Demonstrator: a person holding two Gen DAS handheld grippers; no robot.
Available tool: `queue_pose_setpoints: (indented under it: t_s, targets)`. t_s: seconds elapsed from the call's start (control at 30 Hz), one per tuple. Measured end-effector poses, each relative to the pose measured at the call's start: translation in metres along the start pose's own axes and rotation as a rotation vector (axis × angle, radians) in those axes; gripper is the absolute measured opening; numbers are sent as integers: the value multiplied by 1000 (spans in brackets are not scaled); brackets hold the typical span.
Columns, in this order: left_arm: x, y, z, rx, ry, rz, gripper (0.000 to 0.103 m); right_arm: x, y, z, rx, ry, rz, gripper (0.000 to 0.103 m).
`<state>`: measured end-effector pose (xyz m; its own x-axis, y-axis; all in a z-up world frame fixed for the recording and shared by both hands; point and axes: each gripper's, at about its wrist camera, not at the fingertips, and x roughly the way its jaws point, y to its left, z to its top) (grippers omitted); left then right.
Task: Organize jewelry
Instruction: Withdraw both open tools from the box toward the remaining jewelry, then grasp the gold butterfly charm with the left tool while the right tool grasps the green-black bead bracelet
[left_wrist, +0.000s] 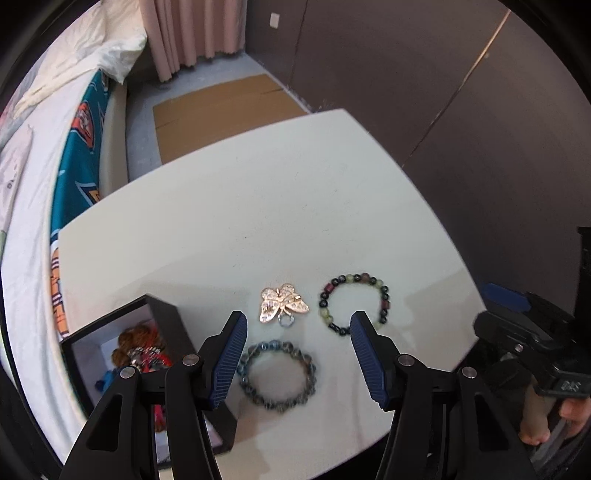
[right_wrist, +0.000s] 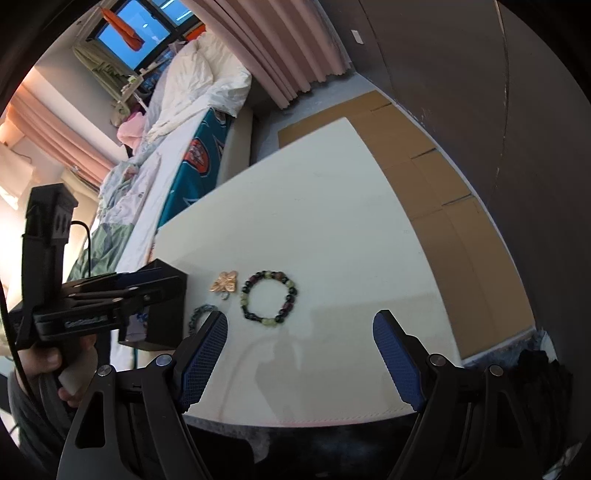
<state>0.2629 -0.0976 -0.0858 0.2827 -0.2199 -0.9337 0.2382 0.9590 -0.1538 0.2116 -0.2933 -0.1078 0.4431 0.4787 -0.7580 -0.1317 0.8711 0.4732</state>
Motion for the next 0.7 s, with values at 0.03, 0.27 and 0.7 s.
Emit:
queue_pose_setpoints:
  t_s: [0.03, 0.27, 0.7]
  targets:
    - [9, -1, 3, -1, 16, 6, 58, 2, -1, 1, 5, 2, 2, 81]
    - [46, 0, 13, -8, 89, 73, 51, 16, -17, 9, 45, 29, -9, 81]
    - [66, -2, 11, 35, 119, 136, 41, 32, -12, 17, 32, 62, -32, 81]
